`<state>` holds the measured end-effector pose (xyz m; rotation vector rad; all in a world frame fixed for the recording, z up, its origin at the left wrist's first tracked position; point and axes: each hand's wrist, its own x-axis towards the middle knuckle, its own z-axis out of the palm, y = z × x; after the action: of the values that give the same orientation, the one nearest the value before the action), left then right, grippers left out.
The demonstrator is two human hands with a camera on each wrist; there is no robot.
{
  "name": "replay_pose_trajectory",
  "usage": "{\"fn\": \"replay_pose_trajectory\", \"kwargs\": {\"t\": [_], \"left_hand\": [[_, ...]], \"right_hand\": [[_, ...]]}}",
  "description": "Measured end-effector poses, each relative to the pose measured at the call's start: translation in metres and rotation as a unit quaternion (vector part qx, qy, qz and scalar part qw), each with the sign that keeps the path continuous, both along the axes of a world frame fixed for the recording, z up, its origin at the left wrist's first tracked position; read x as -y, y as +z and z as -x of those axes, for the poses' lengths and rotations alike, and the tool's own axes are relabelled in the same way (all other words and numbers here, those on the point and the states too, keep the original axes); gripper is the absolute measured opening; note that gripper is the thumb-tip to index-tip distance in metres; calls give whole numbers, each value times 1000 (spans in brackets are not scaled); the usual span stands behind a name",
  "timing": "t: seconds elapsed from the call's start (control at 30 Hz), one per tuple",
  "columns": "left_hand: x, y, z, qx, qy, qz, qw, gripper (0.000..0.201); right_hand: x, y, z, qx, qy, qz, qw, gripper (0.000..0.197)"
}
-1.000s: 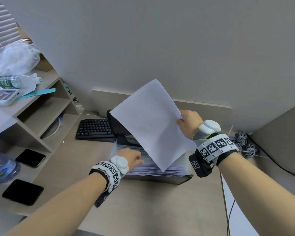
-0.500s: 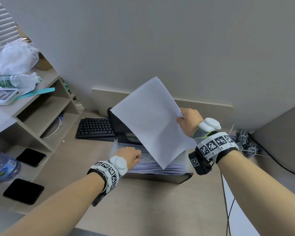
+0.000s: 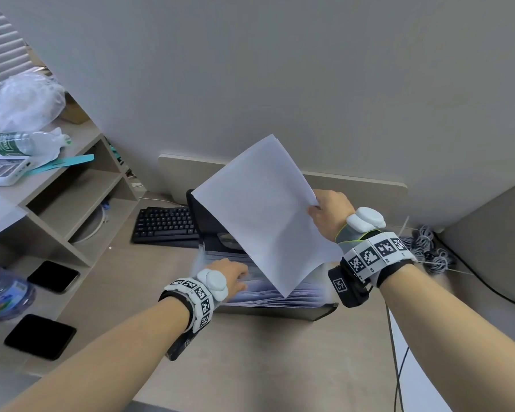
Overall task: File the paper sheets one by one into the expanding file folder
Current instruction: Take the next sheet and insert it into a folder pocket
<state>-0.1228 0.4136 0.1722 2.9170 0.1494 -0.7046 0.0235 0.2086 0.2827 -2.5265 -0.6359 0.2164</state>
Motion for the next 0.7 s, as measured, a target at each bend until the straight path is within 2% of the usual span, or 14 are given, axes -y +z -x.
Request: {"fn": "replay_pose_trajectory", "kwargs": {"t": [0.13, 0.33, 0.5, 0.7], "left_hand": [[3, -5, -15, -39, -3, -22, 999, 19], [4, -13, -12, -59, -74, -44, 995, 22], [-2, -22, -1, -34, -122, -35, 991, 20], [1, -20, -1, 0, -76, -5, 997, 16]], "right_hand": [[1, 3, 4, 1, 8, -3, 1000, 8], [4, 6, 4, -6, 9, -7, 1000, 8], [0, 9, -4, -11, -14, 7, 1000, 12], [-2, 9, 1, -10, 1, 8, 1000, 9]]}}
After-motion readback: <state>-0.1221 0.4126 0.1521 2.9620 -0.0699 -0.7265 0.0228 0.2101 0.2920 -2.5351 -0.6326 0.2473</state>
